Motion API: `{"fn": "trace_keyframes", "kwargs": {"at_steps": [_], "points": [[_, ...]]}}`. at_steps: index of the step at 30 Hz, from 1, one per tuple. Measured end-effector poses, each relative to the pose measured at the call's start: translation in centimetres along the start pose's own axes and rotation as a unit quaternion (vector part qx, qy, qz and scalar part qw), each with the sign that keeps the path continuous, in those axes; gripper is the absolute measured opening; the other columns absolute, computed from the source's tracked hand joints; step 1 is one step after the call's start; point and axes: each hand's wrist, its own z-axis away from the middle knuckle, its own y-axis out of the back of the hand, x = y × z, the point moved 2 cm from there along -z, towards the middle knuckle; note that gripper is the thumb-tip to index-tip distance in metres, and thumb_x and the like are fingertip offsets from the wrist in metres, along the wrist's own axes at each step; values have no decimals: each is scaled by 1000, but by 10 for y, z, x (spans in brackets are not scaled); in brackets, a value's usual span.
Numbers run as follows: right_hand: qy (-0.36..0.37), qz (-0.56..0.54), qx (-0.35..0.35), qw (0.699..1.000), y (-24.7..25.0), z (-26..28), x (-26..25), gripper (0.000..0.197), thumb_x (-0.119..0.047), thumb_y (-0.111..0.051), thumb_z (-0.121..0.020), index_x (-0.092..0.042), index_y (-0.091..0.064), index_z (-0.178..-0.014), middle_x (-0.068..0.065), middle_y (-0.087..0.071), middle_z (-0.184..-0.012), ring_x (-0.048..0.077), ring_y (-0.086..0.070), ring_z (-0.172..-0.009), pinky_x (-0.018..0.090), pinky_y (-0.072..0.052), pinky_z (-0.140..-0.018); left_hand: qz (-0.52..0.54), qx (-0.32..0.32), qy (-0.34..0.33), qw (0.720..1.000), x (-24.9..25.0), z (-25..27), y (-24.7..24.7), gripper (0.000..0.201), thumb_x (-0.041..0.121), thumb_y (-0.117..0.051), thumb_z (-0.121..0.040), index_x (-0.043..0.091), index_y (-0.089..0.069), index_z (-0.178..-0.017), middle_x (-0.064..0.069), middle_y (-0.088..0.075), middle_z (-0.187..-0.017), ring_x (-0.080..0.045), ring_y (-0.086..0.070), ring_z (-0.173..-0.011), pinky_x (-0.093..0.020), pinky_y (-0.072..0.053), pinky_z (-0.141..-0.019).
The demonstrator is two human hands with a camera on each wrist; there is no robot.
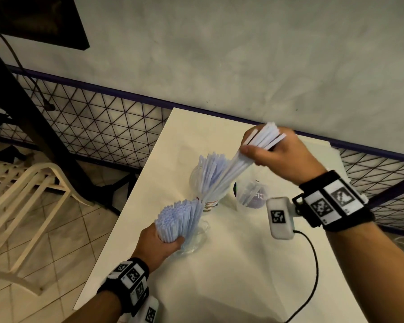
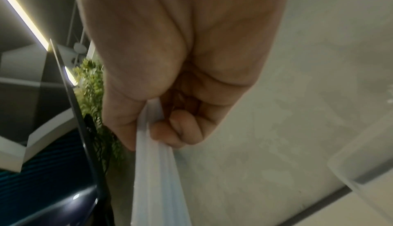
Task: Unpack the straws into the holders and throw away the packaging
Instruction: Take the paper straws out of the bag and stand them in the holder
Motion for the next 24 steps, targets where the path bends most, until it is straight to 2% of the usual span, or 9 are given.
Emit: {"fn": "trace_keyframes", "kwargs": {"at_steps": [4, 10, 12, 14, 16, 18, 20, 22, 24], "points": [[-5, 1, 82, 997, 11, -16, 8, 7, -11, -71, -89, -7, -68, -84, 6, -65, -70, 14, -57, -54, 24, -47, -55, 4, -3, -3, 1000, 1, 1, 0, 45, 16, -86, -66, 22, -60, -102, 16, -65, -87, 5, -61, -81, -1, -46, -58], [-88, 93, 43, 991, -35, -23, 58, 14, -30, -76, -85, -17, -71, -88, -8, -69, -76, 7, -65, -67, 24, -51, -67, 15, -3, -1, 1000, -2, 0, 0, 51, 18, -87, -65, 21, -60, -108, 6, -68, -95, -7, -65, -87, -7, -46, -69], [-115, 105, 34, 987, -48, -22, 69, 25, -36, -80, -81, -19, -71, -98, -7, -71, -87, 8, -64, -76, 16, -50, -70, 20, -4, 1, 1000, -3, 0, 0, 52, 18, -86, -65, 22, -59, -109, 7, -68, -97, -7, -65, -88, -7, -46, -69], [-135, 109, 58, 983, -53, -22, 73, 46, -40, -82, -78, -20, -66, -116, -5, -69, -104, 6, -58, -81, 7, -41, -67, 20, -5, 2, 1000, -4, -1, -1, 52, 19, -86, -65, 22, -59, -109, 7, -68, -97, -7, -66, -89, -9, -47, -70], [-131, 118, 101, 979, -55, -23, 73, 67, -42, -80, -79, -19, -54, -135, -4, -62, -124, 8, -55, -88, 12, -38, -72, 14, -6, 3, 1000, -4, -1, -1, 50, 20, -86, -65, 22, -60, -108, 8, -68, -96, -7, -66, -89, -9, -48, -69], [-93, 120, 123, 981, -60, -21, 70, 73, -44, -72, -87, -16, -41, -146, -1, -51, -143, 14, -54, -112, 16, -38, -89, 8, -7, 2, 1000, -4, -1, -1, 49, 22, -85, -66, 23, -60, -107, 10, -68, -95, -6, -66, -88, -8, -47, -67], [-34, 174, 92, 980, -72, -19, 68, 67, -48, -56, -97, -12, -37, -150, 5, -43, -153, 22, -44, -136, 28, -33, -109, 5, -9, 1, 1000, -4, -2, -1, 49, 22, -85, -66, 24, -59, -108, 9, -68, -95, -5, -66, -89, -6, -47, -66], [-3, 247, 26, 969, -87, -16, 70, 65, -52, -36, -100, -11, -36, -150, 8, -40, -155, 25, -33, -145, 39, -29, -115, 0, -7, -1, 1000, -4, -2, -1, 49, 22, -85, -66, 23, -60, -108, 9, -68, -94, -4, -65, -87, -5, -48, -63], [-6, 288, -37, 957, -100, -12, 76, 71, -57, -20, -98, -12, -35, -151, 6, -37, -157, 24, -25, -149, 43, -28, -116, -1, -6, -2, 1000, -4, -2, -1, 48, 21, -85, -66, 23, -60, -108, 10, -68, -93, -1, -65, -86, -3, -47, -62]]}}
